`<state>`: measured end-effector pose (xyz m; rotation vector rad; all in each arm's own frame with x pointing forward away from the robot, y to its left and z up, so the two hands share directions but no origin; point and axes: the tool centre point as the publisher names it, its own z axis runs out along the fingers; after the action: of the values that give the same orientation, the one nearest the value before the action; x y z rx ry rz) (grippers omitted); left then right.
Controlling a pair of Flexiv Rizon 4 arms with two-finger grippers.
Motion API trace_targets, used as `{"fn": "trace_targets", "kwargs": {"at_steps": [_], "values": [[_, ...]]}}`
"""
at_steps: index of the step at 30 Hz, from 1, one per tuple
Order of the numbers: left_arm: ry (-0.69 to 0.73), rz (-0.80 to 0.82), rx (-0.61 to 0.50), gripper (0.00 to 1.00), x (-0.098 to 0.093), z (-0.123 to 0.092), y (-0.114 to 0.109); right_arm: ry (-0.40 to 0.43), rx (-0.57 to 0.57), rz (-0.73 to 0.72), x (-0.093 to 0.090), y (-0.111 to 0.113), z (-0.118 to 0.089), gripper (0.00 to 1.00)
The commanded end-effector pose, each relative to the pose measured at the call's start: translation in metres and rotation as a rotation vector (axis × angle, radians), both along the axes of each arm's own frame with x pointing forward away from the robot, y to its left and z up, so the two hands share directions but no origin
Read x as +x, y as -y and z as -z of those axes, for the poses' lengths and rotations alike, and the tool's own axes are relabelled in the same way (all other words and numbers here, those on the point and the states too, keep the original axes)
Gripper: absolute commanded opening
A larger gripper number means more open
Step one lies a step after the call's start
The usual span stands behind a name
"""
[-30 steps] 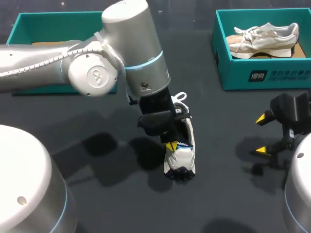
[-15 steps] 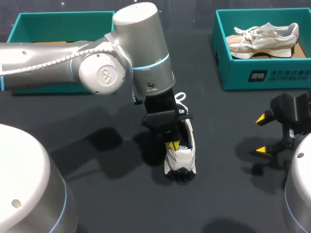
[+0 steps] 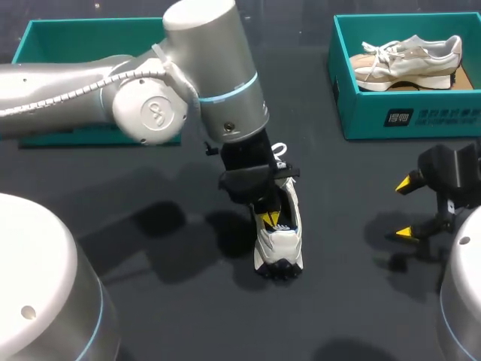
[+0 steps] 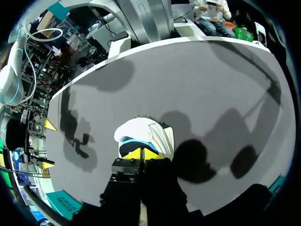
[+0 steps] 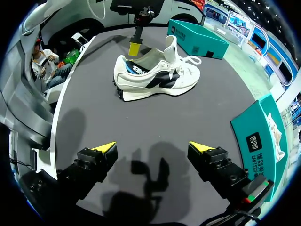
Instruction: Take the shoe out of the shoebox, open the shoe tongue, remove and reinsert the insole, then place the shoe into the shoebox
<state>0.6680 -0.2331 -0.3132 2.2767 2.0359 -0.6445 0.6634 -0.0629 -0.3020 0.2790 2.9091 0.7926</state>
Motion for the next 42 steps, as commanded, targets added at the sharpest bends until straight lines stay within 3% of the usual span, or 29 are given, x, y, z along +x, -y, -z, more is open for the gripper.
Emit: {"fn": "trace_targets", "kwargs": {"at_steps": [1,6,15,21,26,33,37,42], "values": [[-0.018,0.016,0.037,0.00,0.001,0.020,0.022,0.003,-0.002,0.001,-0.002,0.000,0.000,1.00],[-0.015,0.047,0.078,0.00,-0.009,0.029,0.018,0.003,-0.002,0.001,-0.002,0.000,0.000,1.00],[-0.013,0.053,0.137,0.00,-0.015,0.063,-0.001,0.003,-0.002,0.001,-0.002,0.000,0.000,1.00],[0.061,0.018,0.149,0.00,-0.019,0.076,-0.004,0.003,-0.002,0.001,-0.002,0.000,0.000,1.00],[0.091,-0.028,0.118,0.00,-0.013,0.069,0.003,0.003,-0.002,0.001,-0.002,0.000,0.000,1.00],[0.121,-0.047,0.076,0.00,-0.005,0.030,0.015,0.003,-0.002,0.001,-0.002,0.000,0.000,1.00],[0.131,-0.001,0.096,0.00,-0.008,0.030,0.019,0.003,-0.002,0.001,-0.002,0.000,0.000,1.00],[0.127,0.017,0.137,0.00,-0.010,0.048,0.017,0.003,-0.002,0.001,-0.002,0.000,0.000,1.00]]}}
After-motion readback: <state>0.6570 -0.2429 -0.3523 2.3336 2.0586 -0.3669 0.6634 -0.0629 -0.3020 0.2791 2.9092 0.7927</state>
